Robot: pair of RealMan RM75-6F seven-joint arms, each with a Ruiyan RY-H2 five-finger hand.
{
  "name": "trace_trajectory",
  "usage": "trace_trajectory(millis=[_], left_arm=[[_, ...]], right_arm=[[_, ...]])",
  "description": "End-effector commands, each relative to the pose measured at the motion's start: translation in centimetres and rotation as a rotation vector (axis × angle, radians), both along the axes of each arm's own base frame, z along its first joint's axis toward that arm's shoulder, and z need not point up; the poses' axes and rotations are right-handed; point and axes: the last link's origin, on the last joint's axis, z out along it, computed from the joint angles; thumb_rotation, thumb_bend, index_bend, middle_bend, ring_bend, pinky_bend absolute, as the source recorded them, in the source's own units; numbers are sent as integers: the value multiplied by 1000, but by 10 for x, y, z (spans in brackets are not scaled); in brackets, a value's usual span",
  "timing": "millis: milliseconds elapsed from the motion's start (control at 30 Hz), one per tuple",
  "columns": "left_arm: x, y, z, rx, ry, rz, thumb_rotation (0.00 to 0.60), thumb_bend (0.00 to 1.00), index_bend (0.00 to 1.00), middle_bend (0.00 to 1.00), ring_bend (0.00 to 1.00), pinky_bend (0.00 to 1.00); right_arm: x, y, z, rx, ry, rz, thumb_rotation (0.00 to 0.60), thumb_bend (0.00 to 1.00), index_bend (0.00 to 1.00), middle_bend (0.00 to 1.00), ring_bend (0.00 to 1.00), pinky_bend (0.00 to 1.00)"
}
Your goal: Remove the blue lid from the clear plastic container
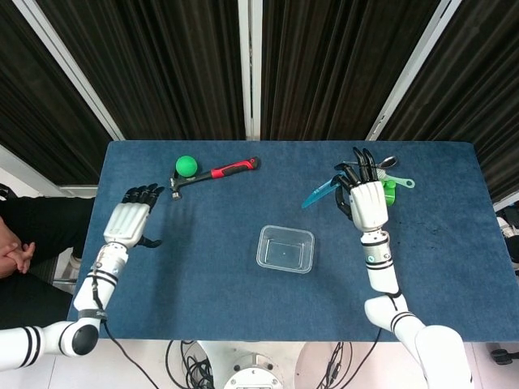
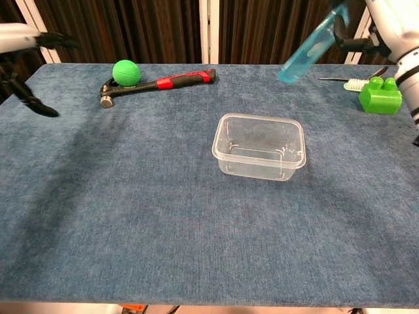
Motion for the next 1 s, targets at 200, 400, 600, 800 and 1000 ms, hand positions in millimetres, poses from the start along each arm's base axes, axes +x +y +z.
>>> trace_trajectory(millis=[200, 400, 600, 800, 1000], left_arm=[[-36, -21, 25, 109, 16, 68, 600, 0, 0, 0, 0, 0], [-62, -33, 44, 159, 36, 120, 600, 0, 0, 0, 0, 0], [-95, -48, 64, 185, 68, 177, 600, 0, 0, 0, 0, 0], [-129, -69, 85, 276, 134, 190, 600, 0, 15, 0, 0, 0], [-145, -98, 100, 304, 66, 149, 600, 0, 34, 0, 0, 0]], right_arm=[[-30, 4, -4, 124, -39, -114, 600, 345, 0, 0, 0, 0], [-44, 28, 19, 255, -86, -107, 600, 166, 0, 0, 0, 0], [-53, 65, 74, 293, -106, -88, 600, 135, 0, 12, 0, 0], [-71, 104, 117, 214, 2, -145, 600, 292, 170, 143, 0, 0], [-90, 150, 140, 289, 7, -260, 600, 304, 66, 91, 0, 0]])
